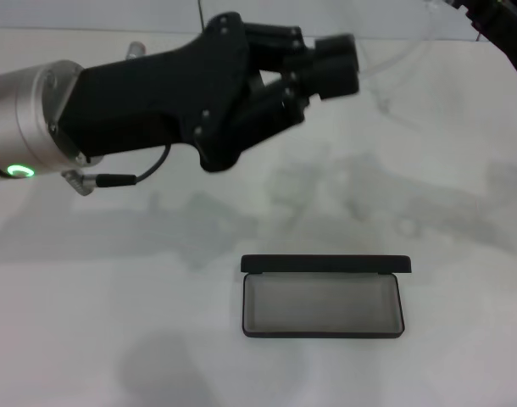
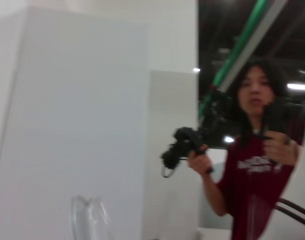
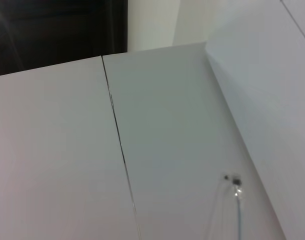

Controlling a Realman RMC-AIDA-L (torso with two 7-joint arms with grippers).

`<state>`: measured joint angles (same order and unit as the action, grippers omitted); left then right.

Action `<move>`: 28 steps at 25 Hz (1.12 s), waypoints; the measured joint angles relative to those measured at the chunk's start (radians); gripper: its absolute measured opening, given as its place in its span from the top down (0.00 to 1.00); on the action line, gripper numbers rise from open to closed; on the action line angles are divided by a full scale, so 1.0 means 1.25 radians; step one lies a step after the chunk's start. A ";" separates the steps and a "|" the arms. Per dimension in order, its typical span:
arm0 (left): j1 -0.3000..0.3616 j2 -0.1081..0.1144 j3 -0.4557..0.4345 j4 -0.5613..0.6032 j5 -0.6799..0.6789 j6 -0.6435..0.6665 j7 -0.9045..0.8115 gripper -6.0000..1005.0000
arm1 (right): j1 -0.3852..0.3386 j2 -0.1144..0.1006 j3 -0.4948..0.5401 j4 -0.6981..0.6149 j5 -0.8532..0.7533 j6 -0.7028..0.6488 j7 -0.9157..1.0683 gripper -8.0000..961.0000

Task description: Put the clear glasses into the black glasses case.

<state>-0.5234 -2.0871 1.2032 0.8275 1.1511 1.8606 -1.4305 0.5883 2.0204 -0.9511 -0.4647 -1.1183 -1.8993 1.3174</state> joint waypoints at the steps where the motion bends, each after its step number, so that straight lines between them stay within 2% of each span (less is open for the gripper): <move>1: 0.000 0.000 -0.004 -0.005 0.000 -0.004 0.000 0.91 | 0.002 0.000 -0.002 0.000 0.000 0.001 0.001 0.94; 8: -0.001 -0.001 -0.019 -0.015 0.000 -0.029 -0.002 0.91 | 0.008 0.000 -0.035 0.000 -0.001 0.017 0.001 0.94; 14: 0.001 0.000 -0.019 -0.015 0.006 -0.031 -0.004 0.91 | 0.003 -0.001 -0.031 -0.001 0.011 0.014 -0.001 0.94; 23: 0.008 0.020 -0.016 -0.013 0.067 0.034 0.000 0.91 | -0.057 -0.013 -0.029 -0.006 0.157 -0.056 0.002 0.94; 25: 0.005 0.016 -0.013 -0.006 0.081 0.065 0.002 0.91 | -0.071 -0.016 -0.028 -0.006 0.194 -0.059 0.001 0.94; 28: 0.000 0.001 0.009 0.010 0.080 0.098 0.010 0.91 | -0.080 -0.013 -0.027 -0.002 0.218 -0.050 -0.021 0.94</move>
<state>-0.5238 -2.0861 1.2150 0.8405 1.2515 1.9832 -1.4183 0.4879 2.0042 -0.9850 -0.4667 -0.8458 -1.9613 1.2909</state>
